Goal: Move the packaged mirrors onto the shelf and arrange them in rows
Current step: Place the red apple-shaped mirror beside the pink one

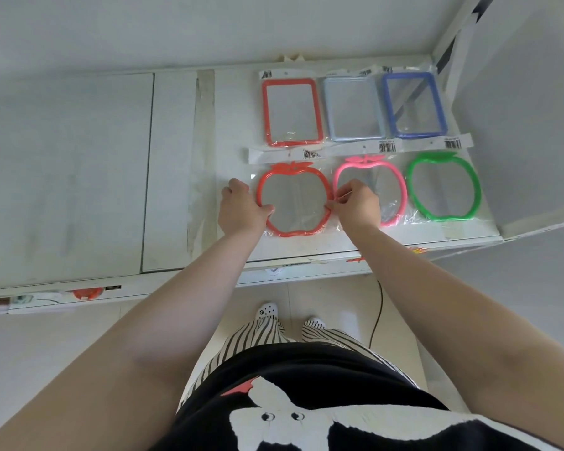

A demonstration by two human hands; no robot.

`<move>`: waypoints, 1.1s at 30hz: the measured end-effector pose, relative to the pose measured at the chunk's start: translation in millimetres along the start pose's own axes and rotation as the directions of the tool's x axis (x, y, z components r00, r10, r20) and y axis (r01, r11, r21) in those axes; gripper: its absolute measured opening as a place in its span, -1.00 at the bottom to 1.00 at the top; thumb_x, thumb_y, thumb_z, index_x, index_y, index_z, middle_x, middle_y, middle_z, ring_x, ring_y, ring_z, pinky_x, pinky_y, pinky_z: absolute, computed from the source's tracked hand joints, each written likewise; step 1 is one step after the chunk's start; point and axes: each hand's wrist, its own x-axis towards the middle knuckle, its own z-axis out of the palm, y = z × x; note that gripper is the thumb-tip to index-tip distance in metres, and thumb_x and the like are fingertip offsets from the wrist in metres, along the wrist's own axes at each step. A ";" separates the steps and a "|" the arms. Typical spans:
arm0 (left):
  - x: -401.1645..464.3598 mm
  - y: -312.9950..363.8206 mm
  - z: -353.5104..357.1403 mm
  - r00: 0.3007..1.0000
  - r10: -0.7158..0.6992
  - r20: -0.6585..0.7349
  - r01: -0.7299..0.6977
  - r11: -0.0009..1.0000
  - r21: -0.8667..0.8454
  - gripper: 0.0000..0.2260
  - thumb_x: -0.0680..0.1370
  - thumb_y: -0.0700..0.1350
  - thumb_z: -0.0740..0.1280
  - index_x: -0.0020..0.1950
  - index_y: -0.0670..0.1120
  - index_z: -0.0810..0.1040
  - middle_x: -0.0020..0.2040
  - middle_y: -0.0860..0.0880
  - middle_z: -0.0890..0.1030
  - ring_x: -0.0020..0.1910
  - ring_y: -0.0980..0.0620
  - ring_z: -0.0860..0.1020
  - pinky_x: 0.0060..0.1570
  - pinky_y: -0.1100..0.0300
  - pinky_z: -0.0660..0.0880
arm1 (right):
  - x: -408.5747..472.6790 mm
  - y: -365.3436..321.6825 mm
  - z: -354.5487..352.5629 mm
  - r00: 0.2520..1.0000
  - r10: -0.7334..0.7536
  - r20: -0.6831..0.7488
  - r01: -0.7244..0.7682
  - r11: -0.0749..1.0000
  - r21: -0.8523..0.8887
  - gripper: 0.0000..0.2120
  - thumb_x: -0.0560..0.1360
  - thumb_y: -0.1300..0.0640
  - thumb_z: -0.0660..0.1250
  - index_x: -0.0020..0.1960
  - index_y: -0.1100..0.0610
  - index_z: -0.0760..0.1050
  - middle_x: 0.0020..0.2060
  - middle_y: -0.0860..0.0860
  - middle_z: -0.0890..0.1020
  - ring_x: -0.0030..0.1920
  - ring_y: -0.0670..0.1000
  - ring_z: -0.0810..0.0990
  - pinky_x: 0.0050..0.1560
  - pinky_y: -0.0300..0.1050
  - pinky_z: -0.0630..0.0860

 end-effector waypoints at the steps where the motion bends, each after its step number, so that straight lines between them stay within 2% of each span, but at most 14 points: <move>1: -2.6 0.6 0.5 0.997 0.057 -0.059 -0.052 0.995 0.085 -0.43 0.32 0.02 0.52 0.22 -0.11 0.37 0.21 -0.11 0.46 0.18 -0.13 0.49 0.01 0.04 0.44 | -0.5 1.3 1.1 1.000 -0.006 -0.010 0.006 1.000 0.003 -0.82 0.41 0.16 0.47 -0.06 0.12 0.50 -0.19 0.00 0.61 -0.10 0.10 0.60 -0.12 -0.02 0.55; 3: -5.0 1.5 3.5 0.964 0.245 -0.105 -0.221 0.954 0.201 -0.40 0.31 0.07 0.52 0.25 -0.08 0.38 0.26 -0.12 0.41 0.25 -0.16 0.40 0.17 0.03 0.39 | -0.6 5.0 3.8 0.998 -0.036 -0.058 0.035 0.999 -0.019 -0.79 0.39 0.11 0.48 -0.04 0.09 0.50 -0.11 0.00 0.60 -0.03 0.11 0.57 -0.09 -0.02 0.51; 4: -5.3 2.5 5.5 0.938 0.341 -0.064 -0.319 0.921 0.225 -0.38 0.31 0.10 0.51 0.28 -0.06 0.38 0.31 -0.12 0.37 0.32 -0.17 0.35 0.26 0.02 0.33 | -0.2 7.7 5.1 0.993 -0.063 -0.099 0.058 0.997 -0.057 -0.75 0.39 0.08 0.49 0.01 0.08 0.52 -0.03 0.02 0.59 0.04 0.13 0.53 -0.03 -0.01 0.49; 6: -4.5 3.1 11.6 0.880 0.464 0.102 -0.474 0.846 0.243 -0.27 0.32 0.18 0.47 0.39 -0.02 0.30 0.49 -0.13 0.21 0.50 -0.18 0.15 0.45 -0.08 0.12 | 0.1 12.8 6.3 0.978 -0.108 -0.176 0.083 0.986 -0.145 -0.66 0.39 0.04 0.48 0.13 0.06 0.53 0.12 0.07 0.54 0.15 0.16 0.43 0.14 -0.01 0.40; 8: -4.9 3.9 17.1 0.841 0.479 0.251 -0.537 0.796 0.281 -0.14 0.34 0.25 0.42 0.52 0.00 0.13 0.58 -0.14 -0.05 0.57 -0.19 -0.10 0.49 -0.17 -0.12 | 1.0 17.5 6.8 0.968 -0.119 -0.223 0.080 0.981 -0.179 -0.58 0.41 -0.01 0.45 0.24 0.02 0.51 0.27 0.08 0.49 0.26 0.19 0.38 0.30 0.06 0.30; 11: -4.7 3.7 22.5 0.822 0.473 0.317 -0.563 0.761 0.322 -0.08 0.37 0.29 0.38 0.56 0.02 -0.02 0.58 -0.16 -0.21 0.55 -0.18 -0.25 0.48 -0.20 -0.22 | 2.2 27.4 7.1 0.971 -0.141 -0.192 0.094 0.967 -0.236 -0.52 0.43 -0.10 0.41 0.31 -0.04 0.45 0.43 0.09 0.36 0.46 0.20 0.23 0.44 0.15 0.14; 15: -2.3 2.7 23.3 0.816 0.476 0.328 -0.566 0.775 0.282 -0.07 0.37 0.29 0.37 0.56 0.03 -0.04 0.57 -0.17 -0.23 0.55 -0.20 -0.24 0.50 -0.15 -0.17 | 1.0 36.6 5.0 0.986 -0.136 -0.097 0.103 0.950 -0.294 -0.48 0.45 -0.19 0.35 0.36 -0.09 0.38 0.51 0.10 0.21 0.53 0.19 0.10 0.49 0.15 0.02; 33: -2.9 3.1 25.2 0.826 0.487 0.283 -0.554 0.791 0.259 -0.09 0.37 0.25 0.41 0.56 0.05 -0.01 0.58 -0.16 -0.19 0.56 -0.18 -0.20 0.53 -0.09 -0.11 | -3.7 41.4 -0.7 0.987 -0.144 -0.075 0.117 0.950 -0.290 -0.43 0.46 -0.26 0.31 0.42 -0.13 0.32 0.55 0.09 0.15 0.55 0.17 0.05 0.50 0.16 0.04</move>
